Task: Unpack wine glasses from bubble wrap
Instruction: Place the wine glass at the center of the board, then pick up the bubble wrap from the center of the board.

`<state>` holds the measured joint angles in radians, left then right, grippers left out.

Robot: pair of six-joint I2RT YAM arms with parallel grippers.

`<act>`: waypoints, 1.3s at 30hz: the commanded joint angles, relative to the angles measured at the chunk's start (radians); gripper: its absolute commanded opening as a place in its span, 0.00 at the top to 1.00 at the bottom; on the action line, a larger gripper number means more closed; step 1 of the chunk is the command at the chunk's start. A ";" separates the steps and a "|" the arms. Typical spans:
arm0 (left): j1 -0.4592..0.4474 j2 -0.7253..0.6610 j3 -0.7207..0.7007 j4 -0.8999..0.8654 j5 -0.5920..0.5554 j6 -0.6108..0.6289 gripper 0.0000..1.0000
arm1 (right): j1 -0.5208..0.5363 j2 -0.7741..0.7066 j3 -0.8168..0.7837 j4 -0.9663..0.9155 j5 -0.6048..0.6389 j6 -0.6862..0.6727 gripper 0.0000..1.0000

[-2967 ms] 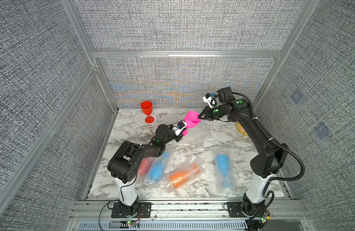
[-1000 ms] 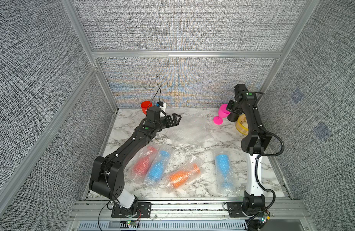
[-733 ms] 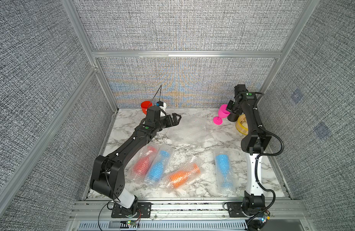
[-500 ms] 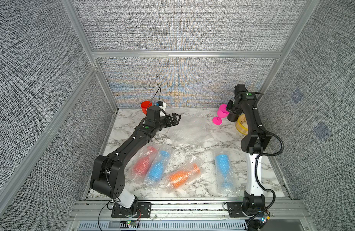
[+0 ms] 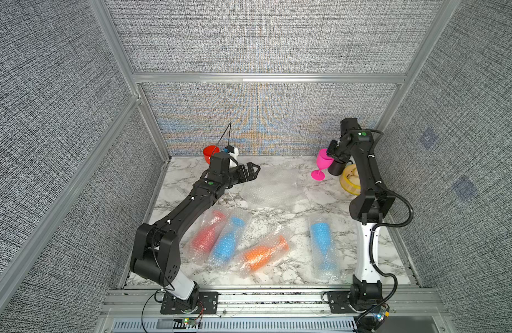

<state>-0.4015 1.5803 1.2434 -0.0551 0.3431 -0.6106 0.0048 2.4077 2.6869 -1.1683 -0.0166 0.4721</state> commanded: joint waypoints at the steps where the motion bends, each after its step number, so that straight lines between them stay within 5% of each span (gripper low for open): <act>1: 0.002 -0.010 0.003 0.003 0.008 -0.003 0.00 | 0.000 -0.037 -0.009 0.023 -0.019 0.000 0.52; 5: 0.003 -0.020 -0.001 0.000 0.003 0.004 0.00 | 0.001 -0.112 -0.080 0.042 -0.024 -0.017 0.35; 12: 0.004 -0.031 -0.007 -0.008 -0.012 0.008 0.00 | 0.052 -0.378 -0.409 0.121 -0.014 -0.008 0.31; 19: 0.004 -0.040 -0.012 -0.011 -0.016 0.005 0.00 | 0.236 -0.725 -0.984 0.267 -0.048 -0.069 0.29; 26: 0.007 -0.033 -0.007 -0.027 -0.035 -0.005 0.00 | 0.481 -0.891 -1.206 0.119 0.007 -0.048 0.20; 32: 0.008 -0.020 -0.012 -0.026 -0.021 -0.019 0.00 | 0.477 -0.941 -1.300 0.051 0.132 -0.034 0.13; 34: 0.009 -0.025 -0.015 -0.028 -0.021 -0.017 0.00 | 0.481 -0.916 -1.341 0.035 0.119 -0.044 0.01; 39: 0.009 -0.037 -0.012 -0.022 -0.009 -0.008 0.00 | 0.485 -0.843 -1.439 0.060 0.139 -0.032 0.01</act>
<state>-0.3950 1.5543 1.2312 -0.0868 0.3176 -0.6289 0.4885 1.5452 1.2709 -1.0962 0.0856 0.4324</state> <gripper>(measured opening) 0.998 0.988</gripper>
